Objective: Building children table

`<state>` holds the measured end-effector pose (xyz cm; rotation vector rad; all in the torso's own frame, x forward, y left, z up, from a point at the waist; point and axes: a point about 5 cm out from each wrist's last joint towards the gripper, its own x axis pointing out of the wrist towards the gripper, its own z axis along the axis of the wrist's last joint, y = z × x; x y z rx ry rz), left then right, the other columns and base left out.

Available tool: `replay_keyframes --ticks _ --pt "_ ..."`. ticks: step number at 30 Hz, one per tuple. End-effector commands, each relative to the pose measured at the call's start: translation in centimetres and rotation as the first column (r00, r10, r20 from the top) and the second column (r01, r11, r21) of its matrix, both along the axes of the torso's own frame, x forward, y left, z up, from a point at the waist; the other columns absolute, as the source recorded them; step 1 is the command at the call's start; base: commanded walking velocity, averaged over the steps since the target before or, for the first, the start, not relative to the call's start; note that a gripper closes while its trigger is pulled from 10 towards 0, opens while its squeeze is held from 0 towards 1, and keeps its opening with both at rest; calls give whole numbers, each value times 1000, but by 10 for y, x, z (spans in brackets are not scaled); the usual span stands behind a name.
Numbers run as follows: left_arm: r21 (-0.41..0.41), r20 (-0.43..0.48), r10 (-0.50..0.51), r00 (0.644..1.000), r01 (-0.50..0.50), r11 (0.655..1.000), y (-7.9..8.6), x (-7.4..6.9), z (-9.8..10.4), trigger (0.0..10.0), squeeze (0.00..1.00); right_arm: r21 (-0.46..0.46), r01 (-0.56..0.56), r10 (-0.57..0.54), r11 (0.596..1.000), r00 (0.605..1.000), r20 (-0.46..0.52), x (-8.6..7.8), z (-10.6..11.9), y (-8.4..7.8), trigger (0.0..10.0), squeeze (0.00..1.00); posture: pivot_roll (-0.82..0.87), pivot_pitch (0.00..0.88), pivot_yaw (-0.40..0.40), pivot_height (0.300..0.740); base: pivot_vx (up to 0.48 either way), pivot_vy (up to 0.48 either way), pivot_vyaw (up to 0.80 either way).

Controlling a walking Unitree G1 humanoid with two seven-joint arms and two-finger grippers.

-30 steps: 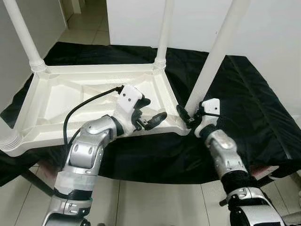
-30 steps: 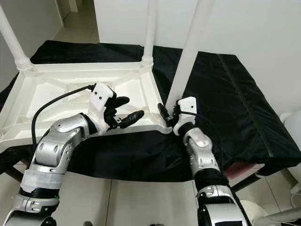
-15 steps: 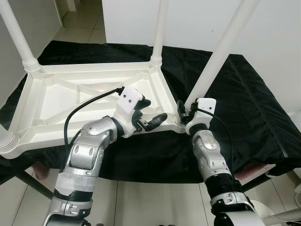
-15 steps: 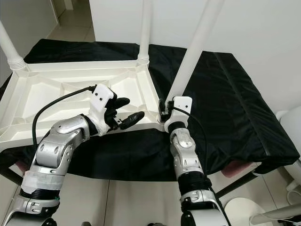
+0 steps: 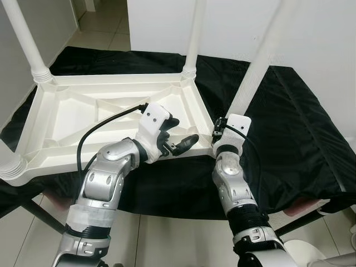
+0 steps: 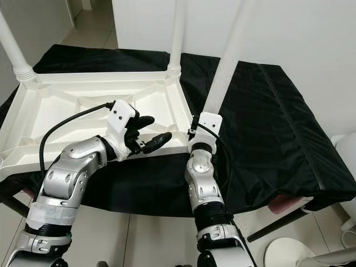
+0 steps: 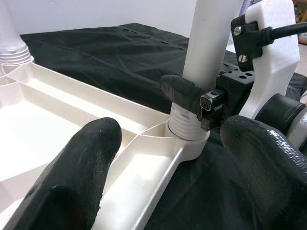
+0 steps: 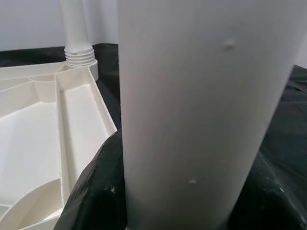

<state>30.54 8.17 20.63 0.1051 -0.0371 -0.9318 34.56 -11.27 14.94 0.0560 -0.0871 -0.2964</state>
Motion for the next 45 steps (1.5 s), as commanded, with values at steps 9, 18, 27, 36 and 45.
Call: replay_keyframes --ticks 9,18,27,36,45 --pt "-5 11 114 993 -114 994 2 2 -1 10000 0 -17 159 -159 987 961 -226 -7 -41 -30 10000 0 46 25 -65 740 0 0 0" --pt "-3 14 109 994 -109 994 1 2 -1 10000 0 -54 130 -138 990 974 -181 -2 -31 -33 10000 0 46 23 -62 740 0 0 0" --pt "-38 -15 43 999 -44 998 -2 0 -1 10000 1000 -142 -146 176 979 958 226 -10 48 -30 10000 0 38 30 -61 740 0 0 0" --pt "-23 22 23 999 -23 999 -5 2 7 10000 0 -132 -285 310 950 912 267 -10 74 -32 10000 0 31 41 -60 740 0 0 0" --pt "-133 93 -186 978 198 971 -34 -3 44 10000 0 -247 -716 735 653 677 -18 -19 58 -22 10000 0 23 44 -51 740 0 0 0"
